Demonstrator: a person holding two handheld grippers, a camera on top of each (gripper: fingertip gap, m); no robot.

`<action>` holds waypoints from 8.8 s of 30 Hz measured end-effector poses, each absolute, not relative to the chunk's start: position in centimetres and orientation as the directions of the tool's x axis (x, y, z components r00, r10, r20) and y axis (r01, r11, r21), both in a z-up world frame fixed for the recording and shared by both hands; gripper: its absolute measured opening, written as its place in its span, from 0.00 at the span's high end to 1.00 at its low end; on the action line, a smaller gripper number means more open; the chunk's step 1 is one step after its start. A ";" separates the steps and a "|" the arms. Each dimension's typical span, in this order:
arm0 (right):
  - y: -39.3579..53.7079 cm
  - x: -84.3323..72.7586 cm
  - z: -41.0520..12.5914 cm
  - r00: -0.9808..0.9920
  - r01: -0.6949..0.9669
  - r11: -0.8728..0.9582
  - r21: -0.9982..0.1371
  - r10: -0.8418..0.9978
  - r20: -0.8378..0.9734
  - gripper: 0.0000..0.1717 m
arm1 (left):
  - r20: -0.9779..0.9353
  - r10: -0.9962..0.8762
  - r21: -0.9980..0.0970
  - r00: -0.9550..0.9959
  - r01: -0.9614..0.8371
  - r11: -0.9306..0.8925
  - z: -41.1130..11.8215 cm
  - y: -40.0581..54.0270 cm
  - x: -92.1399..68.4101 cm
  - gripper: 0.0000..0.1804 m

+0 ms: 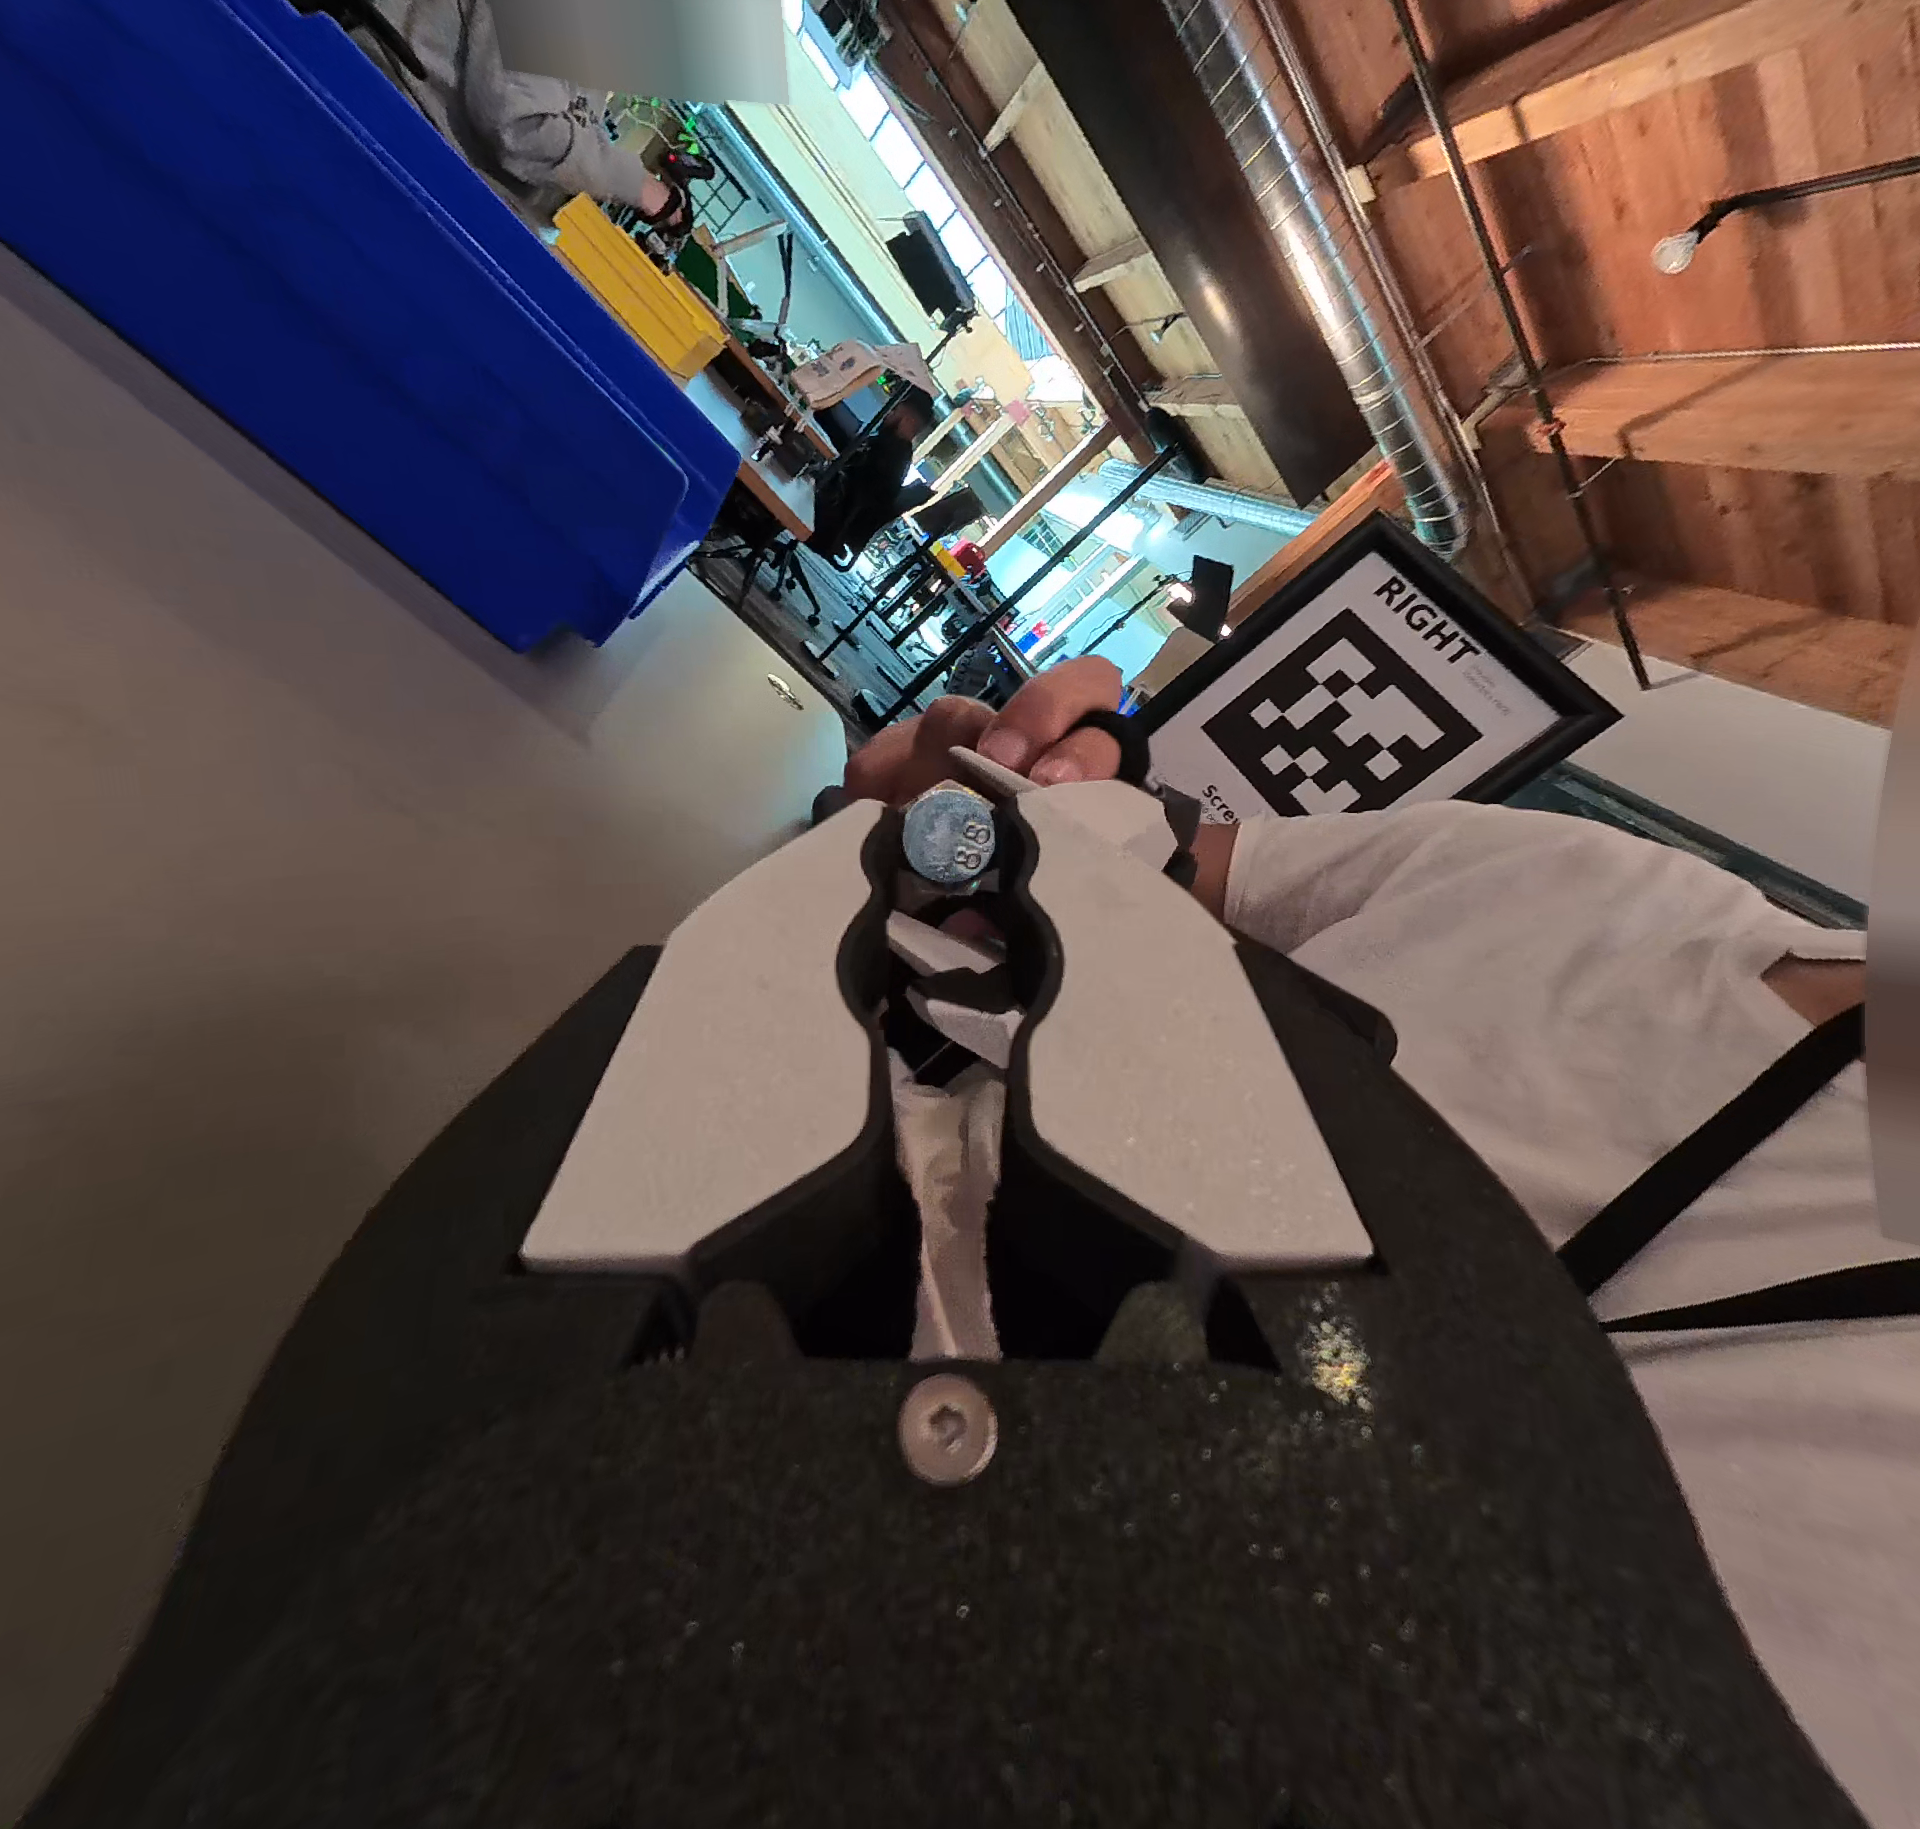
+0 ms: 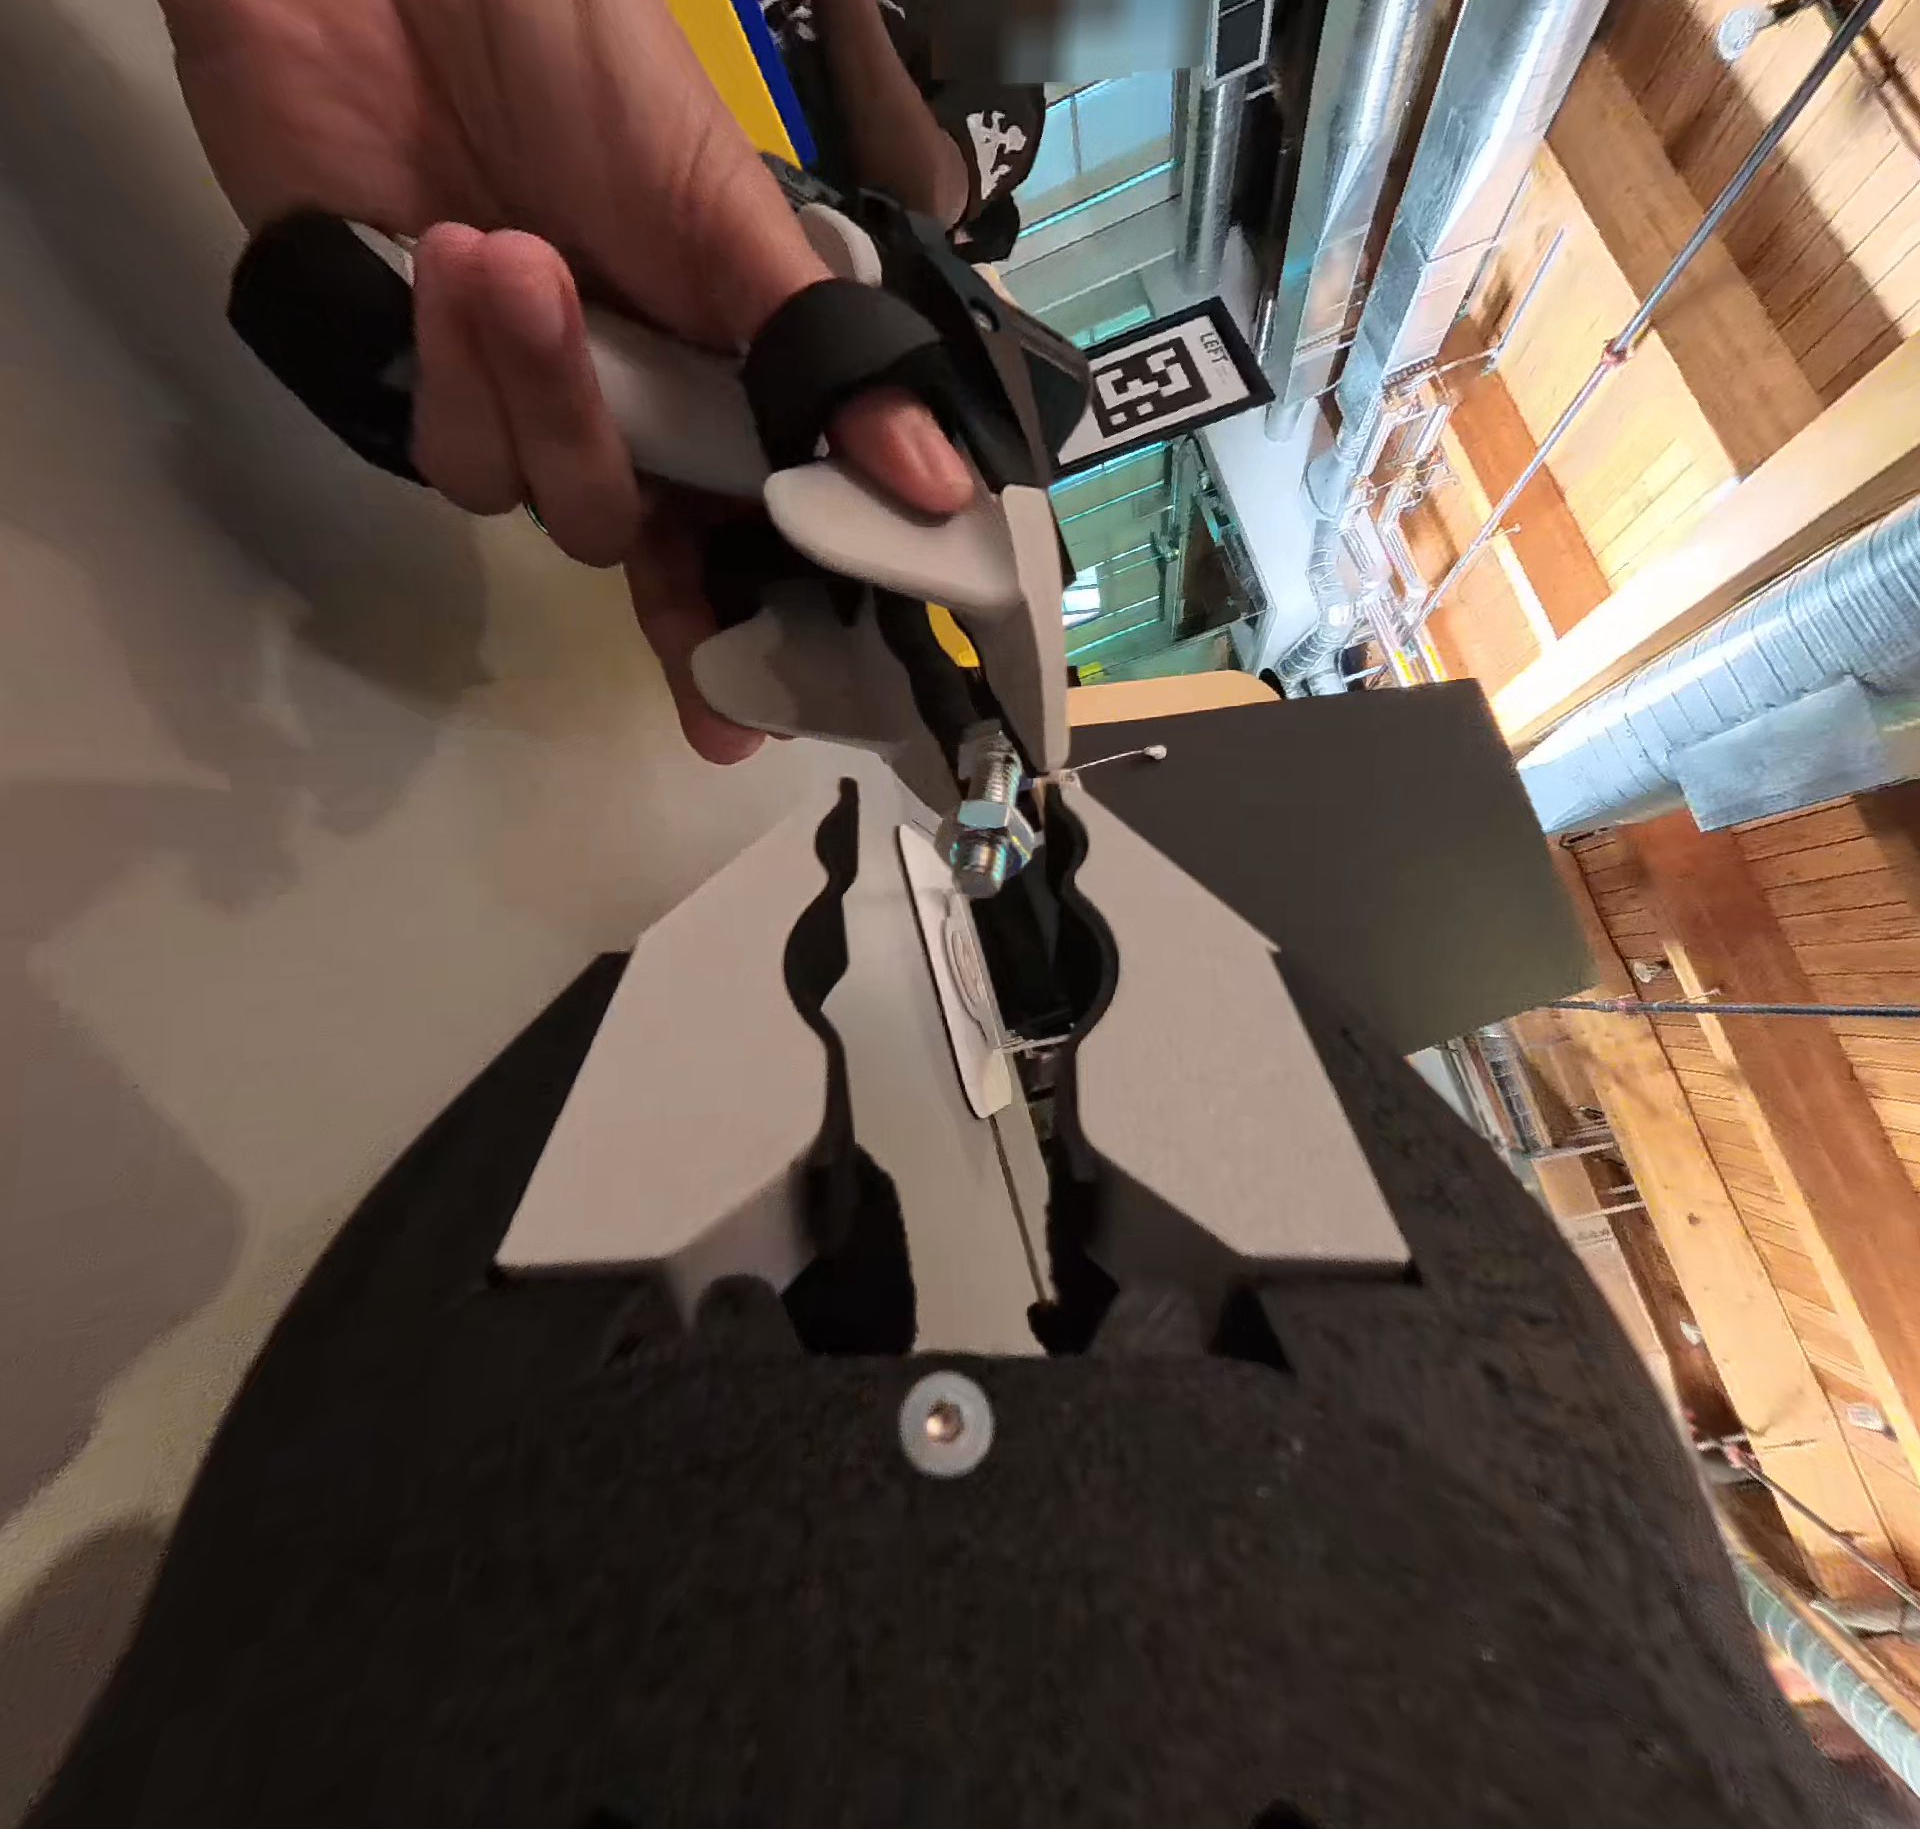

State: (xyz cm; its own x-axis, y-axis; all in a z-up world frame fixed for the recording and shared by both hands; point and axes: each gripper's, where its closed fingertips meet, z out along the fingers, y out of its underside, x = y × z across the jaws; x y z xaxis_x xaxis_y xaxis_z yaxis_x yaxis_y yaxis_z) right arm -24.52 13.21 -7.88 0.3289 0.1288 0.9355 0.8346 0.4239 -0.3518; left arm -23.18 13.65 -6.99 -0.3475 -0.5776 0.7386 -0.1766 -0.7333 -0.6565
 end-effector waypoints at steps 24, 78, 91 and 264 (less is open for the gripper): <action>13.6 -23.4 -6.7 0.236 -0.301 -0.609 -0.734 0.698 -0.676 0.90 | 0.646 -0.672 -0.755 -0.362 -0.168 -0.634 -6.5 13.1 -23.5 0.90; 13.8 -22.7 -7.8 0.426 0.775 0.377 -0.507 0.280 0.860 0.71 | 0.756 -0.582 -0.642 -0.302 -0.165 -0.749 -7.5 14.7 -23.3 0.90; 14.6 -22.6 -9.0 0.248 0.869 0.392 -0.301 0.181 0.952 0.90 | 0.782 -0.548 -0.616 -0.298 -0.226 -0.755 -8.4 14.0 -23.0 0.91; 13.3 -22.4 -8.5 0.445 0.001 -0.383 -0.924 0.828 -0.343 0.95 | 0.601 -0.741 -0.798 -0.298 -0.176 -0.577 -7.6 13.3 -22.8 0.89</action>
